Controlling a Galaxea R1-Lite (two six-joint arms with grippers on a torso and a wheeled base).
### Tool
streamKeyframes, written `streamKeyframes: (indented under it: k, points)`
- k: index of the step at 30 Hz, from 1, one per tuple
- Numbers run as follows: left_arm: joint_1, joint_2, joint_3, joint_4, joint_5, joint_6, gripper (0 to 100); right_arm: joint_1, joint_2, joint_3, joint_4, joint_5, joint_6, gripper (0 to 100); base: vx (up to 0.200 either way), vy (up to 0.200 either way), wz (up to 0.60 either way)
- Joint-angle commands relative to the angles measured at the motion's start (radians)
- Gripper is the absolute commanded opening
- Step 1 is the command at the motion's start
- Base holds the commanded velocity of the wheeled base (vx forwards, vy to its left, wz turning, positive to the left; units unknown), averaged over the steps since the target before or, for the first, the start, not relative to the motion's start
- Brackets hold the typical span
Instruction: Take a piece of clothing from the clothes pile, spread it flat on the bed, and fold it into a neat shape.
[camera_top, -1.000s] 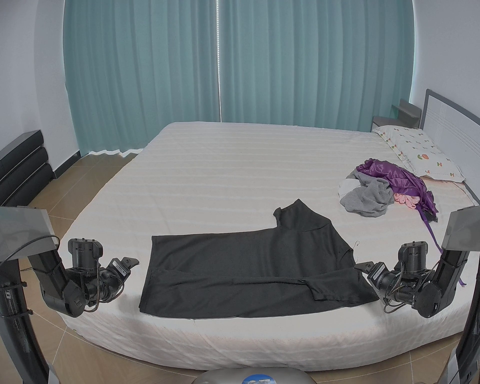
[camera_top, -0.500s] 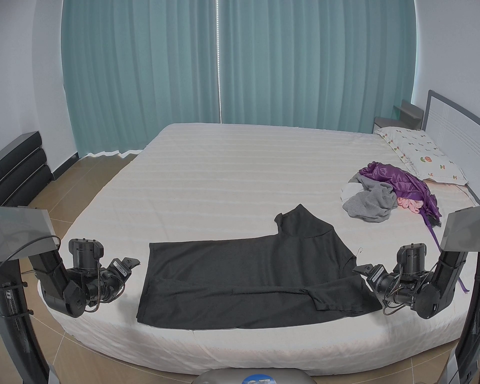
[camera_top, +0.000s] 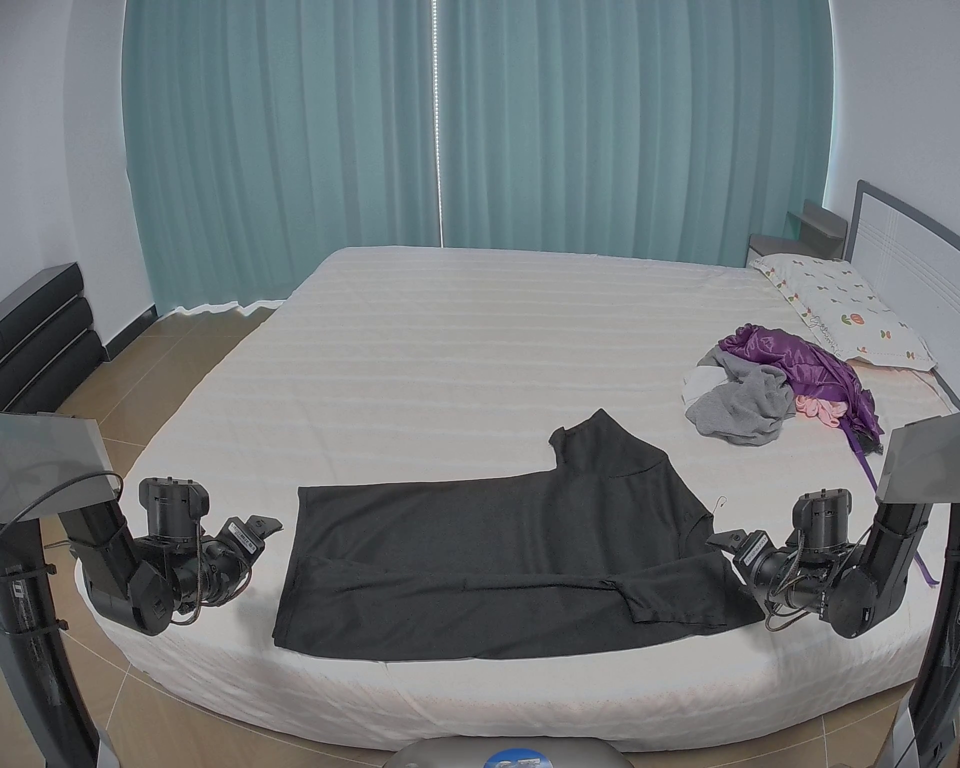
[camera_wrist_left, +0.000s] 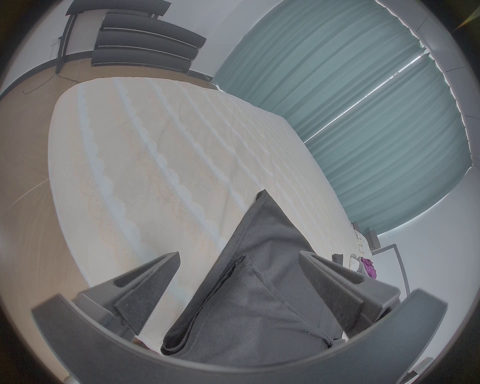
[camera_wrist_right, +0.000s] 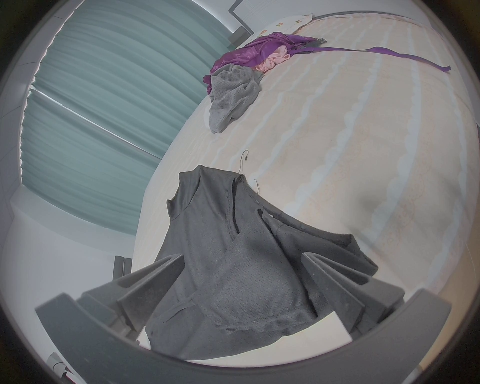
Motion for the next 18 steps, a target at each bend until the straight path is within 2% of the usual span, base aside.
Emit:
streamKeyframes:
  k: [1, 6, 9, 18]
  points:
    - [-0.001, 0.001, 0.000, 0.000, 0.000, -0.001, 100, 0.000, 0.017, 0.002, -0.021, -0.001, 0.000, 100, 0.000, 0.000, 0.00]
    - [-0.002, 0.000, 0.001, 0.000, -0.002, -0.001, 100, 0.000, 0.027, 0.004, -0.036, -0.001, -0.001, 100, 0.000, 0.000, 0.00]
    - [-0.002, -0.005, 0.001, 0.000, -0.002, -0.001, 100, 0.001, 0.027, 0.005, -0.036, -0.001, -0.001, 100, 0.000, -0.200, 0.00]
    - [-0.036, -0.006, -0.005, 0.000, -0.008, 0.004, 100, 0.004, 0.027, 0.007, -0.036, -0.001, -0.001, 100, 0.000, 0.000, 0.00]
